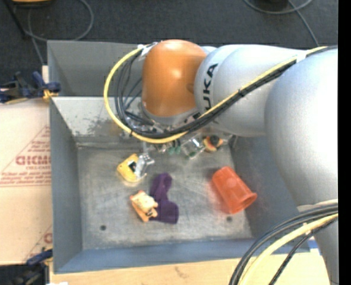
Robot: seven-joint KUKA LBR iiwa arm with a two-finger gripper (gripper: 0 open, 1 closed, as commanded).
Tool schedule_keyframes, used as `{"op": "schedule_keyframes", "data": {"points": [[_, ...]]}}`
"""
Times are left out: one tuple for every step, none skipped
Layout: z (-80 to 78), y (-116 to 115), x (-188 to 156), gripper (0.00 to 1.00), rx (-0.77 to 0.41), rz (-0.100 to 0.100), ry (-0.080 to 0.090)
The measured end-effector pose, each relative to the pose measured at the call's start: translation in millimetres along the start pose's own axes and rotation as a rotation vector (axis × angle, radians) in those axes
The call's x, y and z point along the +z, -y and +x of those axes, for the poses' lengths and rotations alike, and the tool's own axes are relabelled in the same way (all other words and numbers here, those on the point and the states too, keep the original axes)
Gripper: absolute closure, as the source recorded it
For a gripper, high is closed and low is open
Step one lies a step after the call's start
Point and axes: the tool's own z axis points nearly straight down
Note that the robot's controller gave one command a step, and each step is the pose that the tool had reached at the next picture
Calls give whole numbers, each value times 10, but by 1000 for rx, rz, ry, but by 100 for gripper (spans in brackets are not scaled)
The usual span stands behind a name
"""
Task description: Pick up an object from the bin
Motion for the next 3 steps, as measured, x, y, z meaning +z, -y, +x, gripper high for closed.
{"op": "schedule_keyframes", "data": {"points": [[-359, 453, 691, 100, -339, -2, -9], [-359, 454, 690, 100, -338, -2, -9], [-347, 455, -1015, 100, -334, 1, -2]]}}
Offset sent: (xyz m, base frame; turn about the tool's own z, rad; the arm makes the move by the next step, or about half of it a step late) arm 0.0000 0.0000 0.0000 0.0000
